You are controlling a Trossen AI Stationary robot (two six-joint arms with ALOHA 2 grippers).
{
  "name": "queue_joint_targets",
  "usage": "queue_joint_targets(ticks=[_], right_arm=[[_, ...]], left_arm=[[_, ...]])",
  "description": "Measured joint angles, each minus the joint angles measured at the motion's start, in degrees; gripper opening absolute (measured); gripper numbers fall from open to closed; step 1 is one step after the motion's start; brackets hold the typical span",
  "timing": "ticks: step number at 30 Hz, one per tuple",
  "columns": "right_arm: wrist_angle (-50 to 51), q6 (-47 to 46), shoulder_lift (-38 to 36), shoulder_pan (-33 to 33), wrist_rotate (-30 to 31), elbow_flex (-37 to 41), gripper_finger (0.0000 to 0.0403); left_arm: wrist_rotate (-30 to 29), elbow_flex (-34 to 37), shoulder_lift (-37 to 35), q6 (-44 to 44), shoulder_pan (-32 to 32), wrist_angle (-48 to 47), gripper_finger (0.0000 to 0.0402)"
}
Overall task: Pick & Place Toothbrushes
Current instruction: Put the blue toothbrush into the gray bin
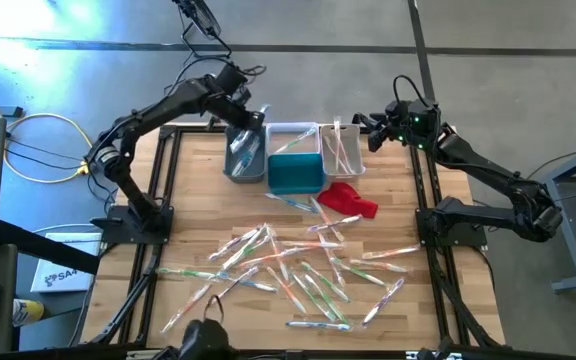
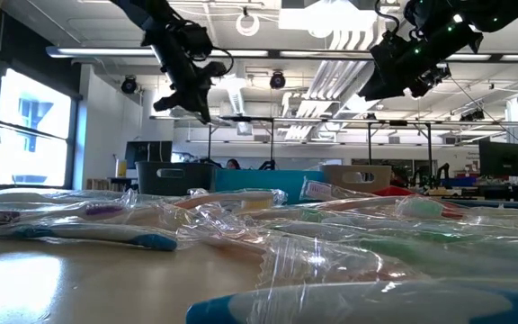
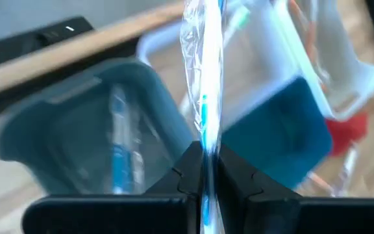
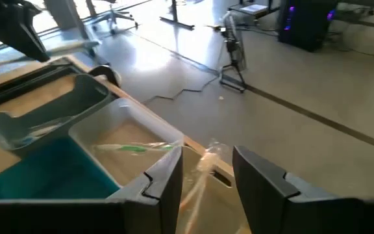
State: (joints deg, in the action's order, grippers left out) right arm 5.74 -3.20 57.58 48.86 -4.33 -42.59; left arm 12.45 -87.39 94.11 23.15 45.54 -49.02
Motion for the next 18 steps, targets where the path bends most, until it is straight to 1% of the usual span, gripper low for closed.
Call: queue_joint_targets(ticks=[5,9,18], right_arm=[[-0.1,0.0,0.0,0.0,1.3,0.0,0.0128],[-0.1,0.0,0.0,0.0,1.3,0.0,0.0128],[-0.1,0.0,0.0,0.0,1.2,0.0,0.0128]], left_arm=[[-6.9,0.0,0.0,1.7,1.0,4.1,0.0019],[-7.8,0.0,0.0,2.0,0.9,7.4,0.0019],[-11.3,0.5,0.0,2.9,0.8,6.5,0.0019]])
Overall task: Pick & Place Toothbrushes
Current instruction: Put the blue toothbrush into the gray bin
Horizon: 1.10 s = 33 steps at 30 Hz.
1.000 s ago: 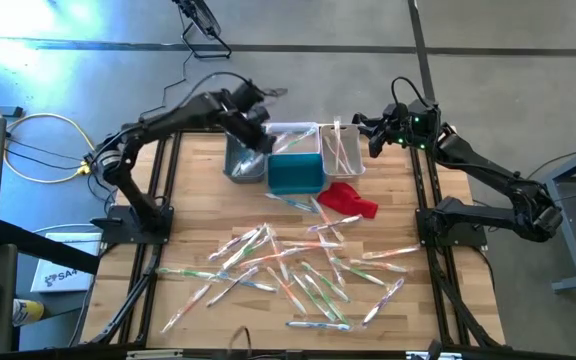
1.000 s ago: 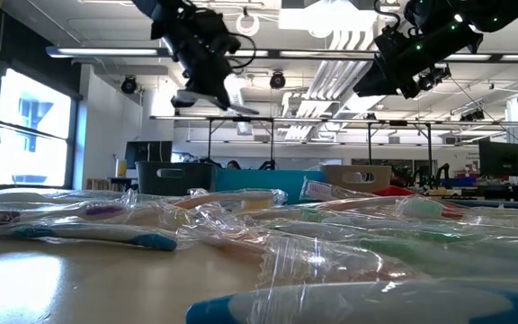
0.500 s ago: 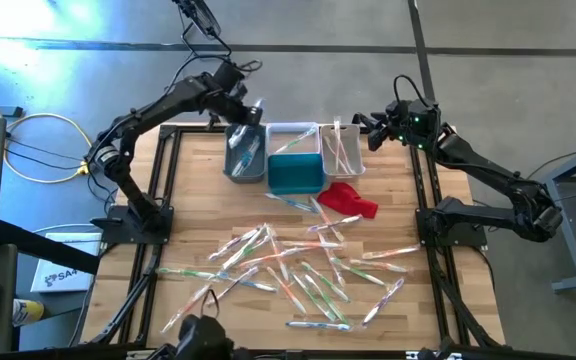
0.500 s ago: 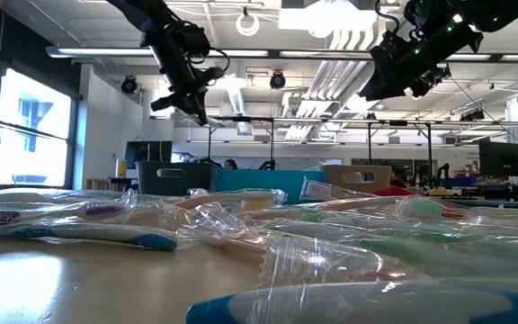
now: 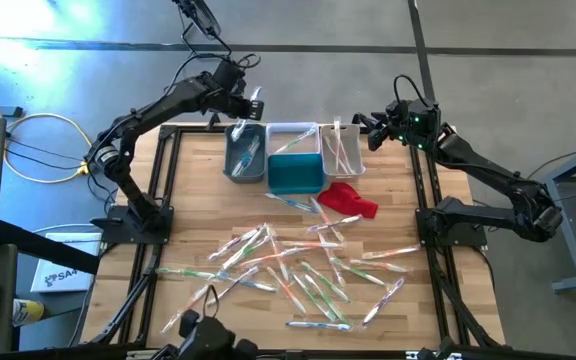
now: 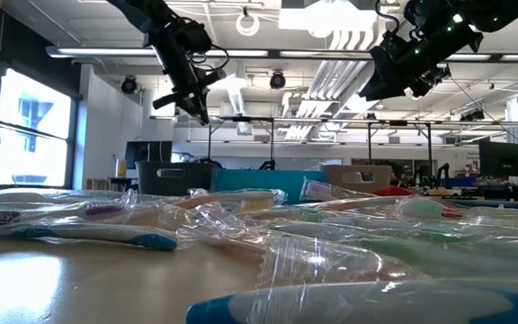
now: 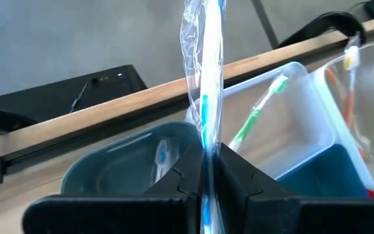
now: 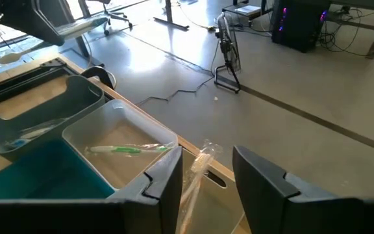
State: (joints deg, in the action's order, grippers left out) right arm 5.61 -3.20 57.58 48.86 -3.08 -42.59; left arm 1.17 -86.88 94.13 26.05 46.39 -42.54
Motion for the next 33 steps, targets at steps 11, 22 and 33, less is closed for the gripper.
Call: queue_joint_targets(ticks=[11,22,33], right_arm=[[0.0,0.1,0.0,0.0,0.0,0.0,0.0128],[-0.1,0.2,0.0,0.0,0.2,0.0,0.0128],[-0.3,0.1,0.0,0.0,0.2,0.0,0.0128]], left_arm=[[-0.5,8.5,0.0,4.2,-3.7,1.1,0.0019],[-2.2,16.1,0.0,7.6,-7.1,2.6,0.0019],[-5.2,22.2,0.0,8.8,-7.1,12.6,0.0019]])
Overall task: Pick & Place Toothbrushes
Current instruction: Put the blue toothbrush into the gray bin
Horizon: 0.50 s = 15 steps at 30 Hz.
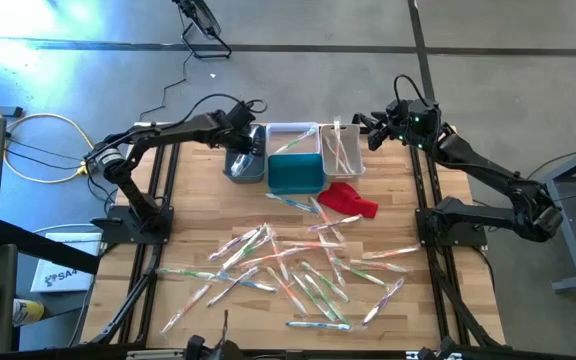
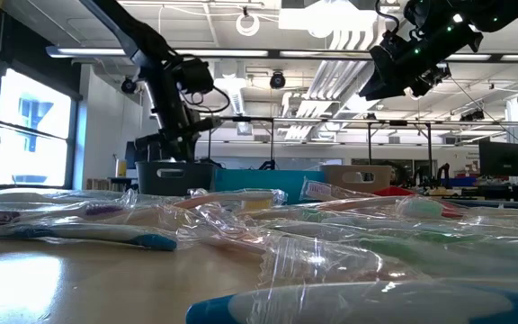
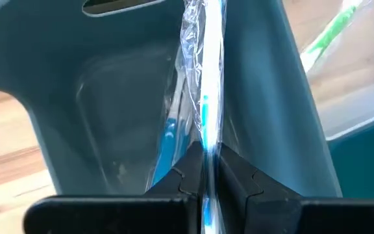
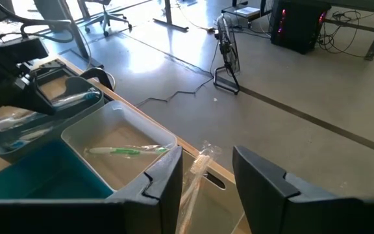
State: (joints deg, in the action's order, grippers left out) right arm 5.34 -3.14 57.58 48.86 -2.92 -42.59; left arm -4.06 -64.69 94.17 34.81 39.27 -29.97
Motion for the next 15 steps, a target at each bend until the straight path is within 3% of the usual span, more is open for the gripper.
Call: queue_joint_targets(ticks=[15], right_arm=[[0.0,-0.1,0.0,0.0,0.0,0.0,0.0128]], left_arm=[[-1.6,3.6,0.0,-1.4,0.1,0.4,0.0019]])
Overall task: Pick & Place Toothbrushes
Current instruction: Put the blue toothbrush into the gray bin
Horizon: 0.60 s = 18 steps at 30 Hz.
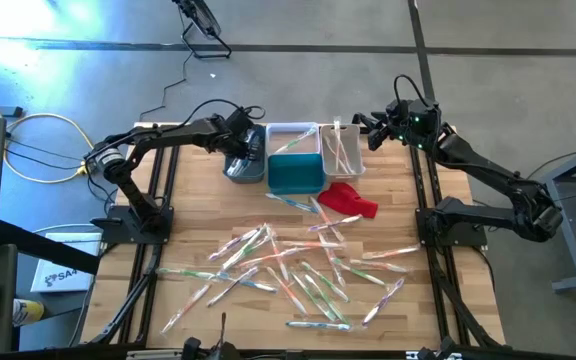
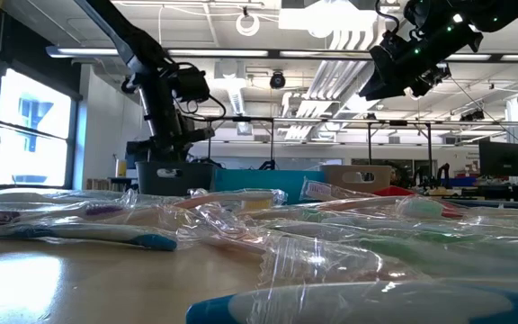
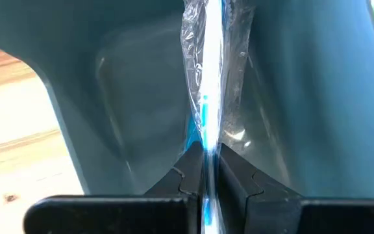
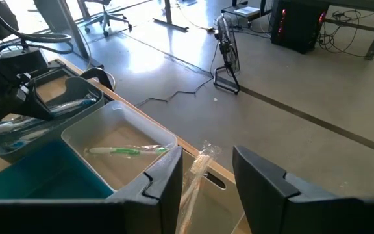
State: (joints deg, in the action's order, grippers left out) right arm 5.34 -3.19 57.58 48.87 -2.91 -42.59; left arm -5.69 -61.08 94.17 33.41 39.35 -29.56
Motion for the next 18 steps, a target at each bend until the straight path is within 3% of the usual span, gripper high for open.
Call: queue_joint_targets(ticks=[9,18], right_arm=[[0.0,0.0,0.0,0.0,0.0,0.0,0.0128],[0.0,0.0,0.0,0.0,0.0,0.0,0.0128]], left_arm=[[0.0,0.0,0.0,-0.1,0.0,0.1,0.0021],[0.0,0.0,0.0,-0.1,0.0,0.1,0.0053]])
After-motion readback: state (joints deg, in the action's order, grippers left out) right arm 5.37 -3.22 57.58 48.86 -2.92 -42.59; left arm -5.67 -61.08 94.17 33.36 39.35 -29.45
